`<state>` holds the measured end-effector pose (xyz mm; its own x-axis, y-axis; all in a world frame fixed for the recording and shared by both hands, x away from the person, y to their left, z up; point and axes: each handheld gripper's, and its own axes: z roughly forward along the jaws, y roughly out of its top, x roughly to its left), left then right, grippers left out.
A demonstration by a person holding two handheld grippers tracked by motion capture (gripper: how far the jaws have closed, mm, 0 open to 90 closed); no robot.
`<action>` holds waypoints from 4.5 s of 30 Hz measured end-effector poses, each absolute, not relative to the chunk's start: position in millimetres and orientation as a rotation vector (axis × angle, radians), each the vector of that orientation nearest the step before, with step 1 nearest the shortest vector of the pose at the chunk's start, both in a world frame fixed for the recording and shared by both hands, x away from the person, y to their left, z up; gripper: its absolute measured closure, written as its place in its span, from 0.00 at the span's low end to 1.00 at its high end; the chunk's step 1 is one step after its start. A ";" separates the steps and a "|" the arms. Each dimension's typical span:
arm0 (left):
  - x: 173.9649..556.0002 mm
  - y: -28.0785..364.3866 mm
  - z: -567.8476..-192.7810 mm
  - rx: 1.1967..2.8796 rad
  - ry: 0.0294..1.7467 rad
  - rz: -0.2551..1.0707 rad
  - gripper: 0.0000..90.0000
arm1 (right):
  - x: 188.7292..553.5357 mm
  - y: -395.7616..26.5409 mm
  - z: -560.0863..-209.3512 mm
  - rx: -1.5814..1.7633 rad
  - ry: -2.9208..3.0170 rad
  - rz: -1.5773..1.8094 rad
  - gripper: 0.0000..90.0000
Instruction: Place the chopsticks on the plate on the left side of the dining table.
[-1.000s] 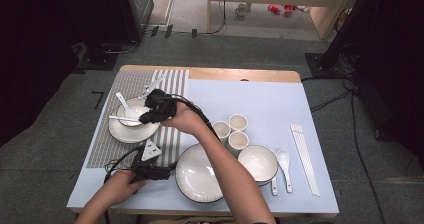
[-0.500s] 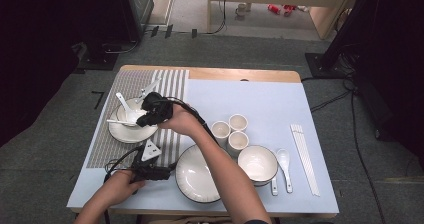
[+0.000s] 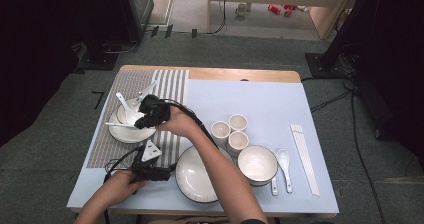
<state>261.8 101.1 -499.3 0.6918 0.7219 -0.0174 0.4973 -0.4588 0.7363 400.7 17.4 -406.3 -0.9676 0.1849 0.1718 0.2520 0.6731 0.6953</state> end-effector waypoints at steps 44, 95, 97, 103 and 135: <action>261.1 100.6 -499.6 2.157 0.928 0.392 0.15 | 402.2 33.3 -431.1 -0.354 -2.789 -1.143 0.95; 261.2 100.9 -499.6 2.152 0.930 0.386 0.15 | 400.8 42.0 -445.7 -0.381 -2.764 -1.142 0.92; 261.5 101.4 -499.5 2.154 0.928 0.383 0.15 | 400.4 39.6 -443.5 -0.383 -2.751 -1.152 0.91; 261.5 101.1 -499.6 2.150 0.928 0.385 0.15 | 397.2 34.1 -431.4 -0.367 -2.733 -1.184 0.90; 261.4 101.0 -499.5 2.162 0.921 0.393 0.15 | 391.2 0.0 -390.4 -0.504 -2.781 -1.238 0.64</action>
